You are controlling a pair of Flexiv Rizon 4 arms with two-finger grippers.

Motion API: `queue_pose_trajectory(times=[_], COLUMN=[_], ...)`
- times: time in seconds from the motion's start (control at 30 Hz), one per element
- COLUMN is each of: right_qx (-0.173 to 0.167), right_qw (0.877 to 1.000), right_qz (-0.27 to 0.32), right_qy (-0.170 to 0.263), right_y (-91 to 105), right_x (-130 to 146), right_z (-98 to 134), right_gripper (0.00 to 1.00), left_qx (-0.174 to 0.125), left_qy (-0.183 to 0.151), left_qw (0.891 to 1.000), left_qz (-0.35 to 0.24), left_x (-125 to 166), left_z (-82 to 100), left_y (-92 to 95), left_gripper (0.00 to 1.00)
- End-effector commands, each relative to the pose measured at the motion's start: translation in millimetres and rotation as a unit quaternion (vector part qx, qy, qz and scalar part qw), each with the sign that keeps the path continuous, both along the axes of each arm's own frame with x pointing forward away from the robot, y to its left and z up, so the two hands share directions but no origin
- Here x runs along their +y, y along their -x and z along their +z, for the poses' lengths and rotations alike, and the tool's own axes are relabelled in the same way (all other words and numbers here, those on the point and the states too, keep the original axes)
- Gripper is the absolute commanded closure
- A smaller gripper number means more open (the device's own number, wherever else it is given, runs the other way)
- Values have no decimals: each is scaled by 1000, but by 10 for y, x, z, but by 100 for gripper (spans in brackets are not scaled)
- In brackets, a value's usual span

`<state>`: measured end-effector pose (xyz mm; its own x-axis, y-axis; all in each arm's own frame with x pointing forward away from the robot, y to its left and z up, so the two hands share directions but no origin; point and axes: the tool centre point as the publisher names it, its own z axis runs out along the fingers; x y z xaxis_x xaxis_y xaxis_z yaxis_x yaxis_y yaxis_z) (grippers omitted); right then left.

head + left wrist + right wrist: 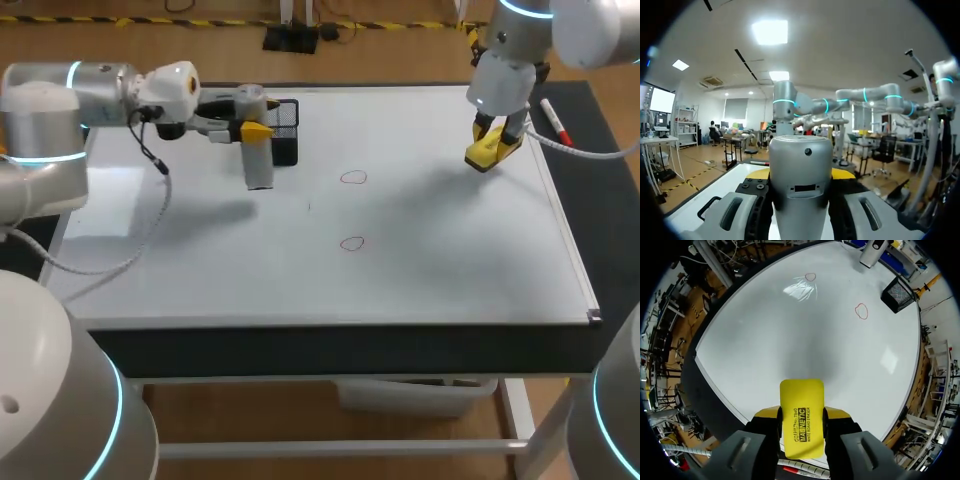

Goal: Pick up the inspection probe, press it on each red-marked spot on the whiteboard one by one, put down the probe, pick up the eraser, and wipe off all the red marks.

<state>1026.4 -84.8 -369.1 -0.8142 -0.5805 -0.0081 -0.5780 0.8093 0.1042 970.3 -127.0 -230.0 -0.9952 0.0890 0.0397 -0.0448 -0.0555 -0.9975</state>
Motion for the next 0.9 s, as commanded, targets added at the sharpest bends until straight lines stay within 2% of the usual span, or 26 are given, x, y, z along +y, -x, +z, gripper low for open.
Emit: queue_pose_trajectory(times=[0.03, 0.63, 0.9], right_qx=[1, 1, 1], right_qw=[1000, 1000, 1000], right_qz=[1, 1, 1], right_qy=[2, 2, 2], right_y=[-14, -14, -14], right_x=[-3, -3, -3], right_z=[5, 5, 5], right_gripper=[100, 100, 100], left_qx=[0, 6, 8], left_qy=[0, 1, 17], left_qw=[1000, 999, 1000], left_qz=[4, 33, 24], left_x=[-243, -910, -1175], left_z=[-6, -161, -229], left_y=[23, -110, -240], left_gripper=[100, 100, 100])
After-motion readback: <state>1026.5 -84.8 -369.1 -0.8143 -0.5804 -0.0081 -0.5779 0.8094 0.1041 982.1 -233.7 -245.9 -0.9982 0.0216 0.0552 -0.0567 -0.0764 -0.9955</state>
